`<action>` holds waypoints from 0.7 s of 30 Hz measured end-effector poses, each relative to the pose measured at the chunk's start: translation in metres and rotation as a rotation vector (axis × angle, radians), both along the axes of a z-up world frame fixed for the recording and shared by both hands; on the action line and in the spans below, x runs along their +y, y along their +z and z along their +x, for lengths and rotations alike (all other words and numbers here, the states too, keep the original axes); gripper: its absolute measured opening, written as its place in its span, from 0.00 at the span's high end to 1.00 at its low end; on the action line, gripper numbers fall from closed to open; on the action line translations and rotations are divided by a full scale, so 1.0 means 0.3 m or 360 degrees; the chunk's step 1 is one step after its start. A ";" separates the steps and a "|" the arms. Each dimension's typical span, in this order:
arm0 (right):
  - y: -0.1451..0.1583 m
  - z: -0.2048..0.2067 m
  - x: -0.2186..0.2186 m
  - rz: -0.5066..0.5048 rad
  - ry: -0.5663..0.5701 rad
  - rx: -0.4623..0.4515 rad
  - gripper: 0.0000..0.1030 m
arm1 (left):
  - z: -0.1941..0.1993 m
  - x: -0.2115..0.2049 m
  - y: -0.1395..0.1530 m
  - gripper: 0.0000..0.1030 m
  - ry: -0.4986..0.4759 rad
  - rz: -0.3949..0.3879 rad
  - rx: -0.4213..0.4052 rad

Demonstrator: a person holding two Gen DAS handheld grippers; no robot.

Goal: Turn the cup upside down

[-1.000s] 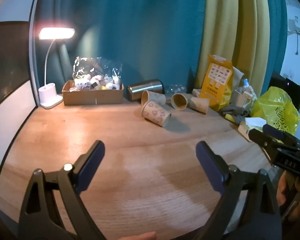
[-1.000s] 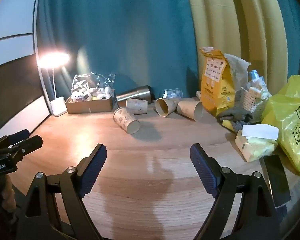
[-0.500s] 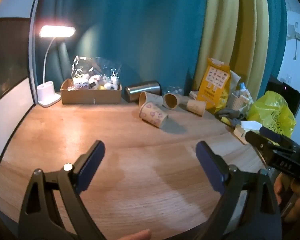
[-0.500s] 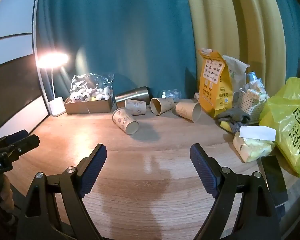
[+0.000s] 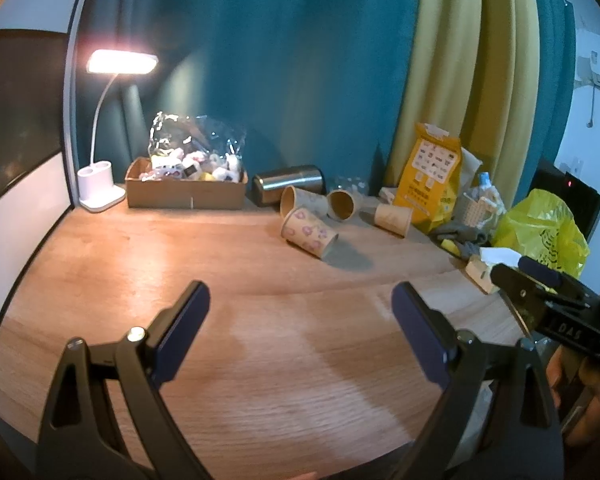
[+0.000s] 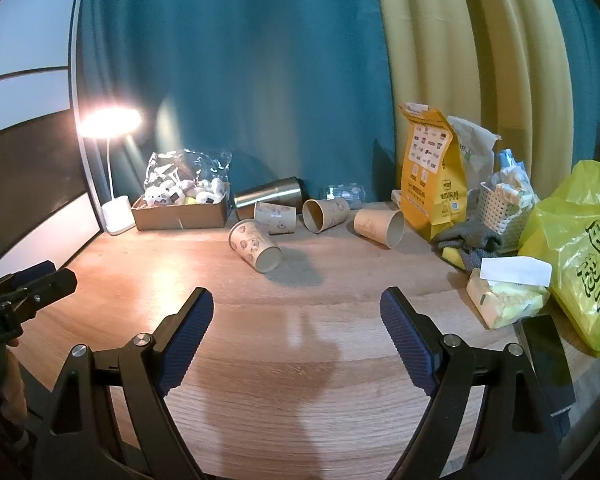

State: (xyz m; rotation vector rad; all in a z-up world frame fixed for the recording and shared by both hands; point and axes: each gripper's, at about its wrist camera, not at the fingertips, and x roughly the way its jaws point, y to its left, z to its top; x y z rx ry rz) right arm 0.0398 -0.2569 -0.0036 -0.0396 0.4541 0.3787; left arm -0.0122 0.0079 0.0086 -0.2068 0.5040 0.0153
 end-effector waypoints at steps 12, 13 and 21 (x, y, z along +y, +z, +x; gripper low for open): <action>0.019 -0.010 0.010 -0.0004 0.0001 -0.0019 0.15 | -0.008 0.012 0.003 0.09 0.0003 -0.0006 -0.0011; 0.021 -0.009 0.011 -0.0005 0.0000 -0.0018 0.15 | -0.008 0.012 0.003 0.09 0.0003 -0.0006 -0.0012; 0.025 -0.012 0.012 -0.0004 -0.0001 -0.0020 0.15 | -0.020 0.016 0.000 0.09 -0.0001 -0.0015 -0.0002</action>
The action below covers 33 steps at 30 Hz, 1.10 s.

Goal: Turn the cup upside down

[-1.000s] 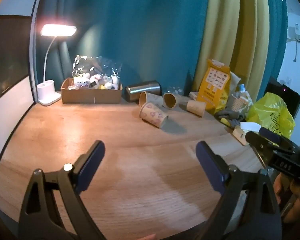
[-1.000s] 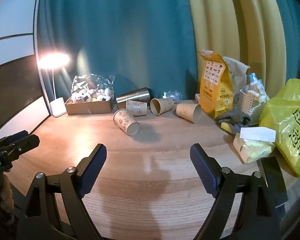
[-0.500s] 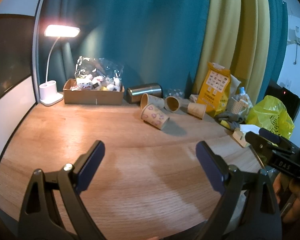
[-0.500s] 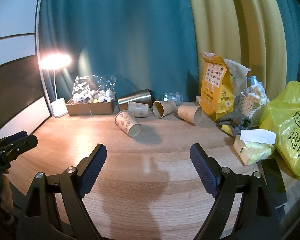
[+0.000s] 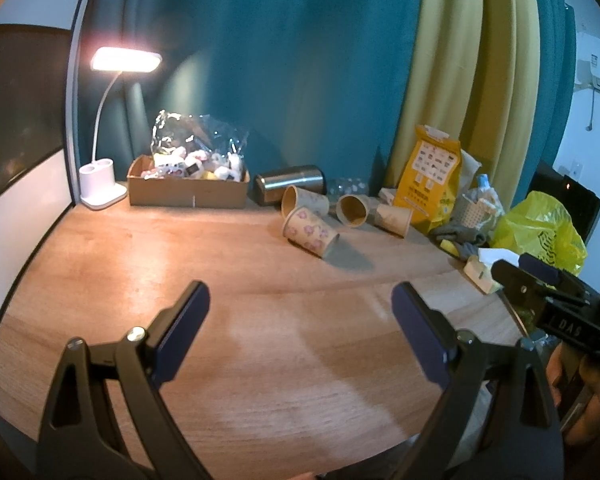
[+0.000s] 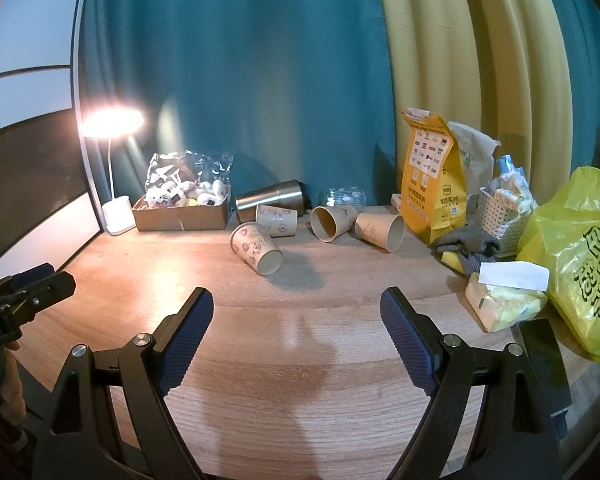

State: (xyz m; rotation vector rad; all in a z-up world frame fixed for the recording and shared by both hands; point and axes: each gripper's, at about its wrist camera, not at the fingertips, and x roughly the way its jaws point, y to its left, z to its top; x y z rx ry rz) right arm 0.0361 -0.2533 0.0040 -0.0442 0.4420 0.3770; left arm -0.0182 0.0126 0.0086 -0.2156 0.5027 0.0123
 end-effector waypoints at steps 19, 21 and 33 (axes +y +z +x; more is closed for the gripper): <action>0.003 -0.008 0.008 -0.0003 0.0000 -0.0005 0.15 | -0.014 0.004 0.012 0.09 -0.0009 -0.0002 -0.0011; 0.006 -0.008 0.009 -0.0004 0.0001 -0.0008 0.15 | -0.017 0.007 0.017 0.09 -0.0005 -0.0002 -0.0013; 0.007 -0.011 0.009 -0.0002 0.0002 -0.0006 0.15 | -0.024 0.028 0.019 0.09 0.0001 -0.0004 -0.0028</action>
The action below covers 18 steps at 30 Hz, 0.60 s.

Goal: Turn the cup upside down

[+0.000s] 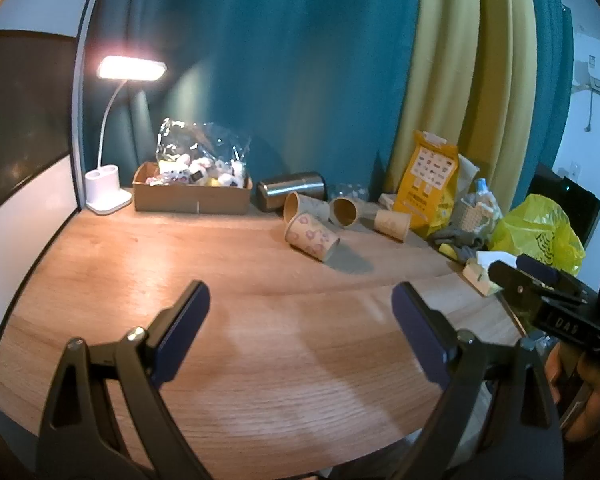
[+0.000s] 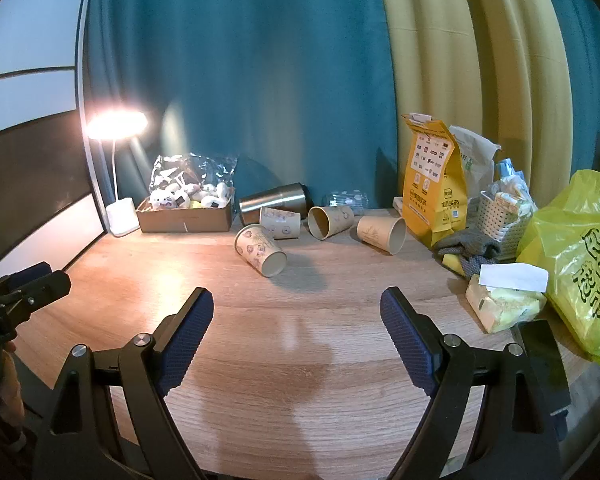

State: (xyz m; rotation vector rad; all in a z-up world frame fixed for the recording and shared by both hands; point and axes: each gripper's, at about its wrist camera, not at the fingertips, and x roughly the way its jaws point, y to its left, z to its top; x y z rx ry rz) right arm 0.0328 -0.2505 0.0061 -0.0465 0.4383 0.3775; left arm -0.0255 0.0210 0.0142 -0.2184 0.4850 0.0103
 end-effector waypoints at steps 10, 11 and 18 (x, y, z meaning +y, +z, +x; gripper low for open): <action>-0.002 -0.001 0.001 0.0000 -0.0002 -0.0003 0.15 | -0.009 0.004 0.002 0.09 0.0006 0.0002 -0.0004; -0.002 -0.001 0.001 0.0001 -0.0002 -0.0002 0.15 | -0.009 0.005 0.001 0.09 0.0004 0.0001 -0.0003; 0.000 -0.001 0.002 0.0001 -0.0003 -0.0006 0.15 | -0.013 0.009 0.005 0.09 0.0013 -0.0003 -0.0008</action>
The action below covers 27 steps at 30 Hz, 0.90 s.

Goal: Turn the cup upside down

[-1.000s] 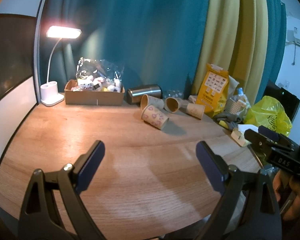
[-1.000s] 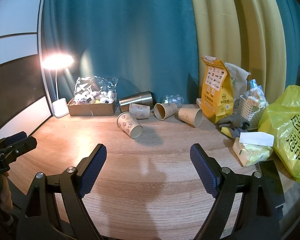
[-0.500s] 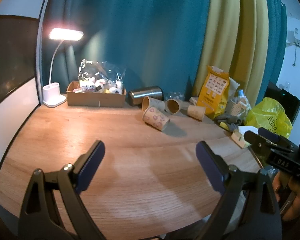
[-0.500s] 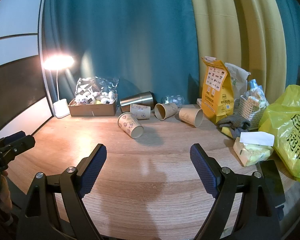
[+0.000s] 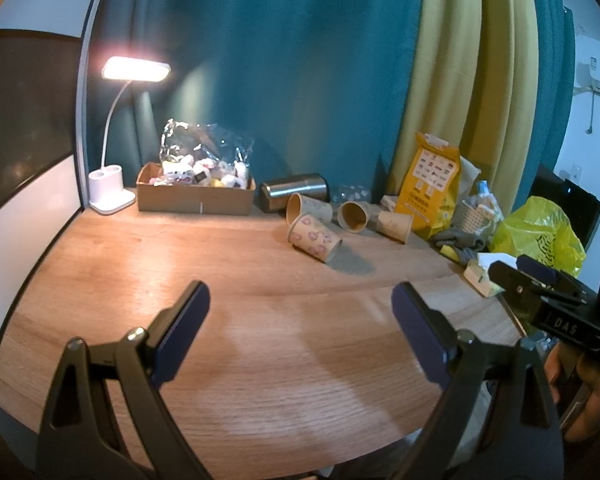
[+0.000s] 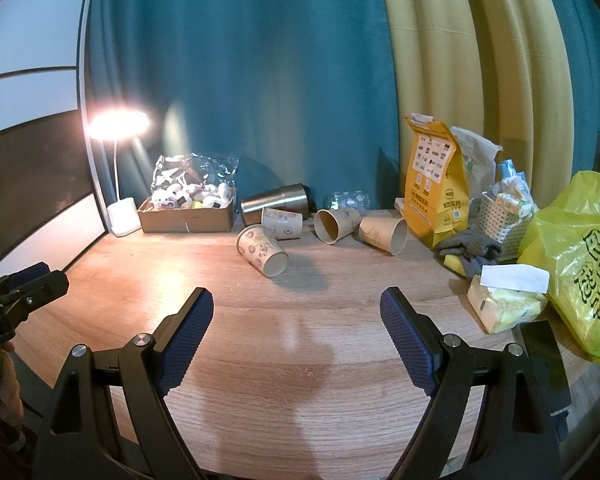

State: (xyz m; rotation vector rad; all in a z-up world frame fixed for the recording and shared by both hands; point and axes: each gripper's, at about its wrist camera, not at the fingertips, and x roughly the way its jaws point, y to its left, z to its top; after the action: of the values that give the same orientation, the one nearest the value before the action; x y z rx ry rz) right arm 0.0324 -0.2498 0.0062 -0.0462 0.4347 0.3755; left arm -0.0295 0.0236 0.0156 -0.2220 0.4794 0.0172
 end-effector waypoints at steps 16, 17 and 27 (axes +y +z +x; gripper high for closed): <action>-0.001 0.004 0.004 -0.0003 0.0002 0.0000 0.15 | 0.022 0.017 -0.010 0.09 -0.0025 0.0029 0.0043; 0.004 0.006 0.007 -0.0005 0.0000 0.0004 0.15 | 0.037 0.014 -0.010 0.09 -0.0039 0.0053 0.0060; -0.026 0.150 0.005 0.0013 -0.0037 0.0058 0.15 | 0.295 0.024 -0.034 0.09 -0.0237 0.0267 0.0262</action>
State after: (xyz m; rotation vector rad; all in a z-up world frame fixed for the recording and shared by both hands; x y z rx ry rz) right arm 0.0774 -0.2485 -0.0017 -0.0262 0.4690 0.3555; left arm 0.0589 0.0308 0.0053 -0.0195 0.6545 -0.0699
